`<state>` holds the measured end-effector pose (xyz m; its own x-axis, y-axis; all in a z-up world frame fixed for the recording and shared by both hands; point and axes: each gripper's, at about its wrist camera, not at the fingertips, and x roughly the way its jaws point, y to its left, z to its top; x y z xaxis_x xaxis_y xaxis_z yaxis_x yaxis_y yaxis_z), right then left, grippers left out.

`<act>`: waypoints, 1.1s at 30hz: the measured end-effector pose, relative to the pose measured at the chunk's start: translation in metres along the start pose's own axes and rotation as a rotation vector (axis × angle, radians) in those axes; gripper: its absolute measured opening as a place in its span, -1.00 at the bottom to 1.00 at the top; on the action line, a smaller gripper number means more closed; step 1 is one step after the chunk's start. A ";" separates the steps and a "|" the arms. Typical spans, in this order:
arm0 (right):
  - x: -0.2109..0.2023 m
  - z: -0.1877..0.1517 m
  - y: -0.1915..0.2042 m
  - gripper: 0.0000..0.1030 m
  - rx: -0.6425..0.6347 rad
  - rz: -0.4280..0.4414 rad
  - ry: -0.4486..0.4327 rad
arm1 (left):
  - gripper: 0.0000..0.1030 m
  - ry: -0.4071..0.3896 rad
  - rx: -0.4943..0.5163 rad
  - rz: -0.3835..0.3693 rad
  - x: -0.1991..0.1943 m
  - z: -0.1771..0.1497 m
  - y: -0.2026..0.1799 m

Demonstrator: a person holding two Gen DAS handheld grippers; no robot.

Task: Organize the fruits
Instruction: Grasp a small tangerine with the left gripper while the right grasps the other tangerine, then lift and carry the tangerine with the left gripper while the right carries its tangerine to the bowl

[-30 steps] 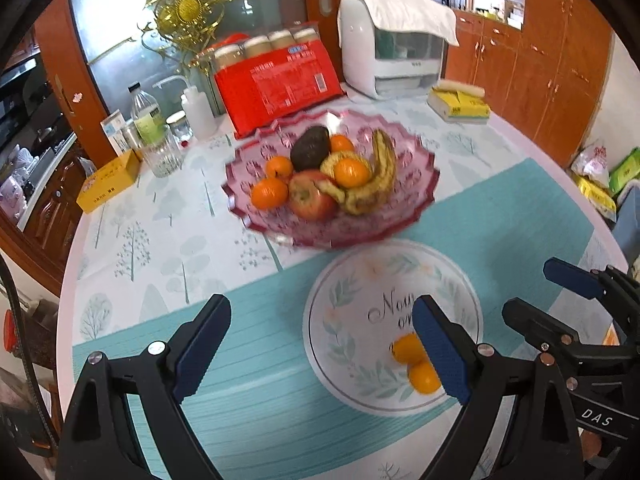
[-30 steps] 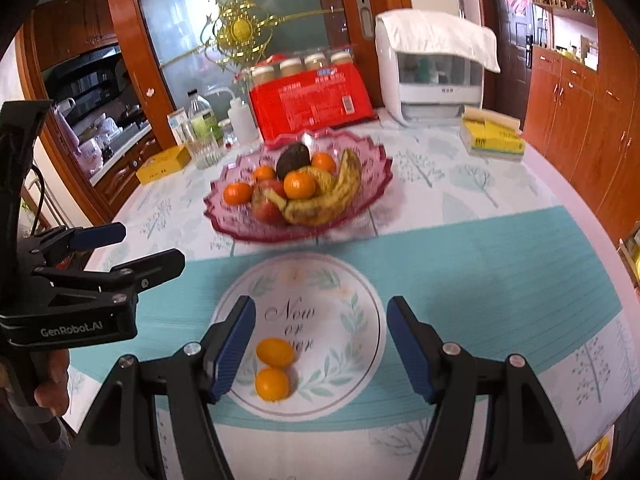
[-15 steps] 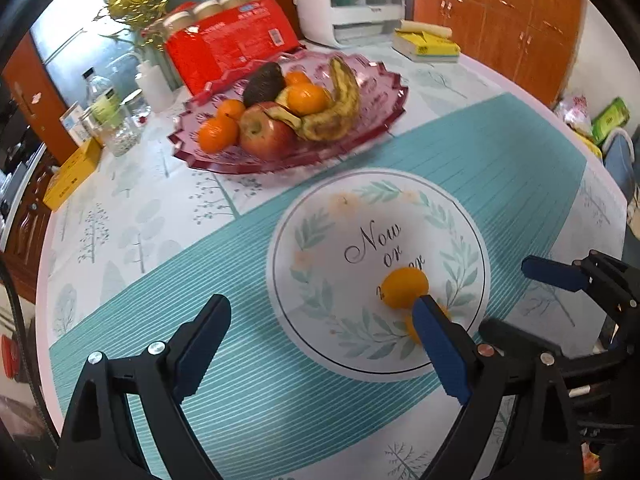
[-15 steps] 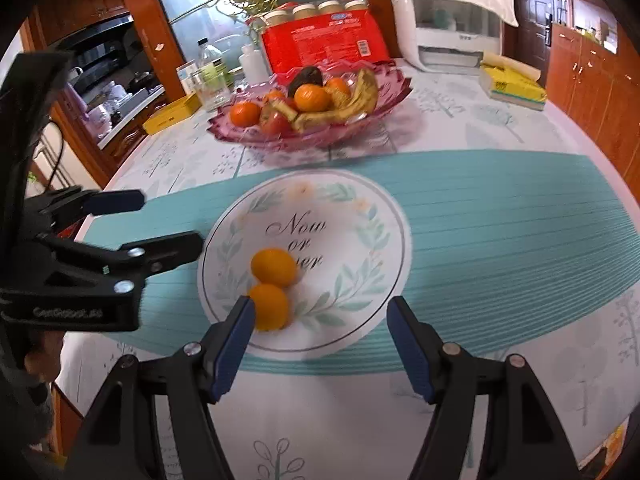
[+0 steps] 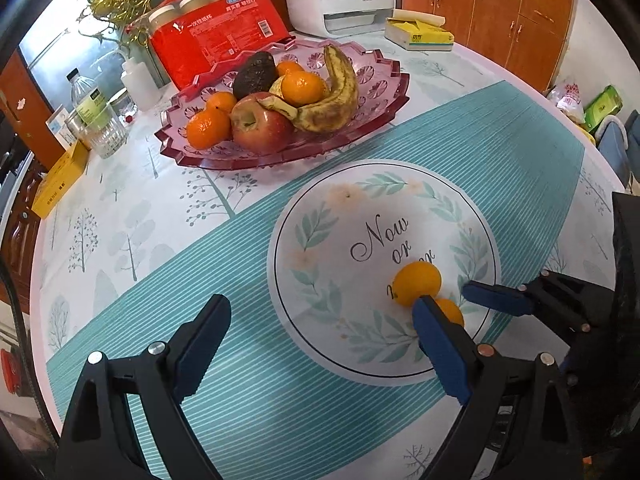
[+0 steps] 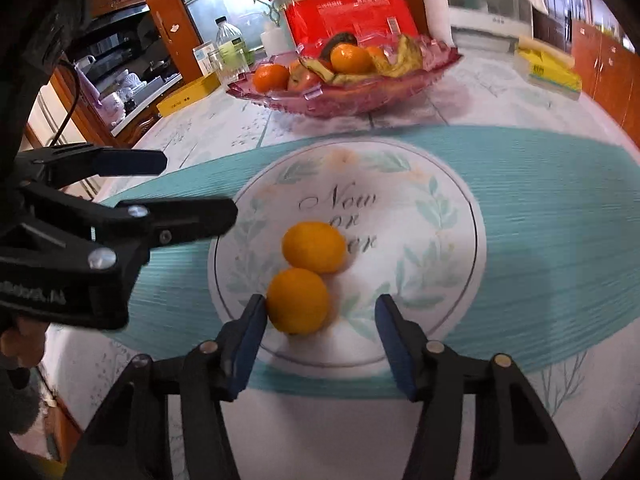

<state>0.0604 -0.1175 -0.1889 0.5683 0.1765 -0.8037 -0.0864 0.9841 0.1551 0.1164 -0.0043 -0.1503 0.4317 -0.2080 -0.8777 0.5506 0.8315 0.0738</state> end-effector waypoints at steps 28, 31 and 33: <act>-0.025 -0.008 -0.069 -0.39 0.165 -0.009 -0.008 | -0.19 0.105 -0.028 -0.147 0.056 0.004 -0.047; -0.025 -0.008 -0.068 -0.39 0.165 -0.010 -0.009 | -0.35 0.101 -0.032 -0.158 0.056 0.005 -0.050; -0.026 -0.008 -0.068 -0.39 0.166 -0.007 -0.009 | -0.36 0.100 -0.037 -0.155 0.057 0.005 -0.053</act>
<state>0.0452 -0.1892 -0.1834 0.5760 0.1683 -0.7999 0.0540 0.9686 0.2427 0.1157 -0.0625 -0.2021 0.2693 -0.2841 -0.9202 0.5775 0.8123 -0.0818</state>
